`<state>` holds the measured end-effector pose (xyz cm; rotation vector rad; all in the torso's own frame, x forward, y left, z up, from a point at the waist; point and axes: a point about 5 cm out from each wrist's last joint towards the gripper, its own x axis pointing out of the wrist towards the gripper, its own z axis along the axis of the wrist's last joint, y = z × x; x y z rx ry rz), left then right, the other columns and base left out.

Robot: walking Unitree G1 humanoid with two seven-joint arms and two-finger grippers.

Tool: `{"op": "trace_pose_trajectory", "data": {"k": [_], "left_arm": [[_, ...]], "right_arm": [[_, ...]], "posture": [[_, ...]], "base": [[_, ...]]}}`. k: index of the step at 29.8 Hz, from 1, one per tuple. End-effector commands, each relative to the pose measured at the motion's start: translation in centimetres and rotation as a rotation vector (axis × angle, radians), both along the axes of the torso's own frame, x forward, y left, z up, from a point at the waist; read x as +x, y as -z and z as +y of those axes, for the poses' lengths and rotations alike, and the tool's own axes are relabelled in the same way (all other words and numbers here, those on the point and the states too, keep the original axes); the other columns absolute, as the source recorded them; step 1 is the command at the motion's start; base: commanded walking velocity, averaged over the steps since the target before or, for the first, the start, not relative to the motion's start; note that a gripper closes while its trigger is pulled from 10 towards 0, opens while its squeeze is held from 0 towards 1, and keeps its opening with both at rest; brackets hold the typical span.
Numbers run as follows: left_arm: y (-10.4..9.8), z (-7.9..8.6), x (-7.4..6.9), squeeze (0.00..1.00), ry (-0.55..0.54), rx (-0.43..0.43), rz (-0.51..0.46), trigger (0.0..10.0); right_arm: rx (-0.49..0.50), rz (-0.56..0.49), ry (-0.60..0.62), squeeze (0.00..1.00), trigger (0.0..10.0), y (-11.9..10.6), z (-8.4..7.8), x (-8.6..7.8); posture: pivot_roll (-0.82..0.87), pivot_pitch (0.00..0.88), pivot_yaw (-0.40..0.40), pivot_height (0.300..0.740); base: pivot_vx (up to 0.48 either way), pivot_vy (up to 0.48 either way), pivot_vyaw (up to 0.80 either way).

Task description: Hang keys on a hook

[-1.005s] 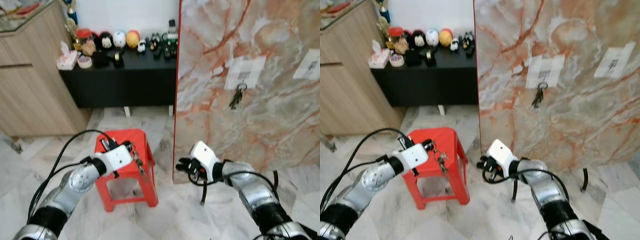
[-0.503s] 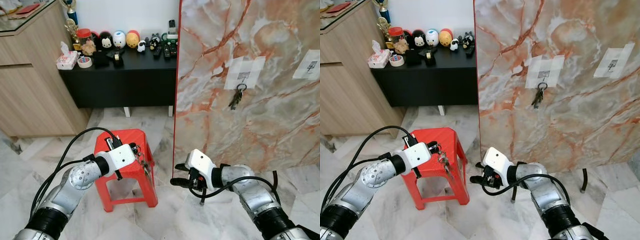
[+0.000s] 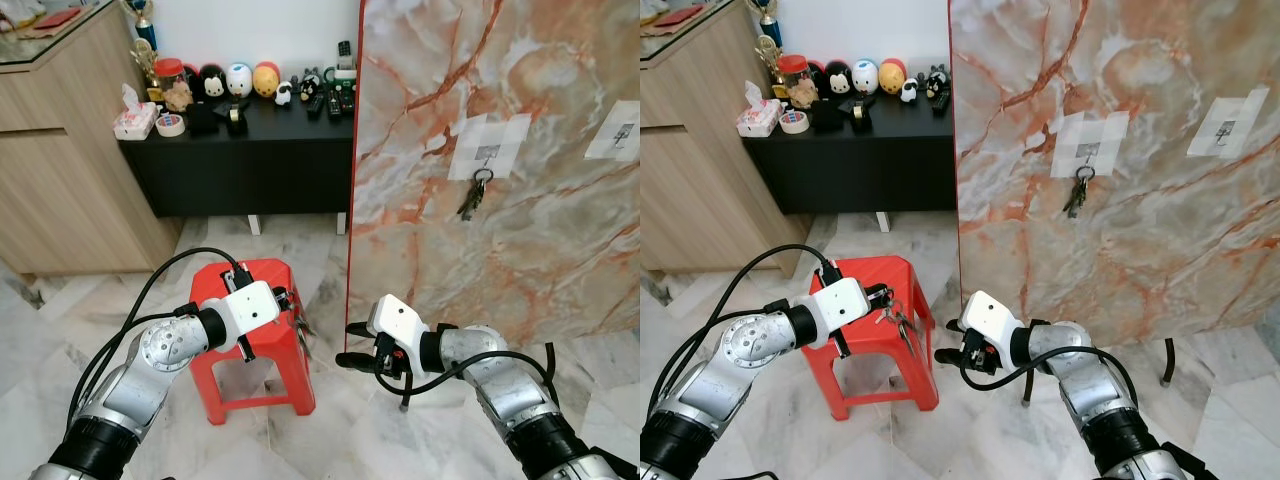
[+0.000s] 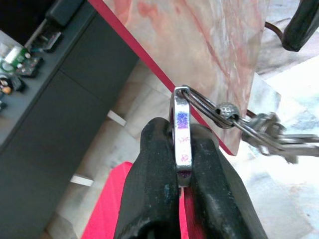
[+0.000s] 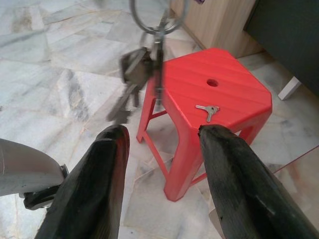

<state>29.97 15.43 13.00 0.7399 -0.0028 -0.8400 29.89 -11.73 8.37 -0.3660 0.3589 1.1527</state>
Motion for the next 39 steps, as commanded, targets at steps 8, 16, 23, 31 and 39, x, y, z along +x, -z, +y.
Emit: {"op": "trace_pose_trajectory", "data": {"k": [8, 16, 23, 31, 39], "left_arm": [[-0.4, -0.3, -1.4, 0.00, 0.050, 0.024, 0.038, 10.0], [-0.6, -0.7, -2.2, 0.00, 0.090, 0.033, 0.104, 10.0], [-0.9, -1.0, -2.4, 0.00, 0.093, 0.015, 0.114, 10.0], [-1.7, -1.7, -2.5, 0.00, 0.119, -0.021, 0.151, 10.0], [-2.2, -1.9, -2.6, 0.00, 0.124, -0.018, 0.157, 10.0]], "right_arm": [[-0.019, -0.014, 0.032, 0.00, 10.0, 0.0, -0.8, 0.1], [-0.016, -0.011, 0.008, 0.00, 10.0, -0.1, -0.9, 0.0], [0.022, 0.002, -0.047, 0.00, 10.0, -0.3, -0.3, -0.5], [-0.021, 0.009, -0.043, 0.00, 10.0, 0.7, -0.5, -0.6], [-0.005, 0.005, 0.036, 0.00, 10.0, 1.3, -0.5, 0.0]], "posture": [[0.02, 0.019, 0.019, 0.740], [0.02, 0.017, 0.017, 0.740], [0.02, 0.017, 0.017, 0.740], [0.02, 0.013, 0.015, 0.740], [0.02, 0.012, 0.015, 0.740]], "base": [[0.000, 0.000, 0.00], [0.000, 0.000, 0.00], [0.000, 0.000, 0.00], [0.000, 0.000, 0.00], [0.000, 0.000, 0.00]]}}
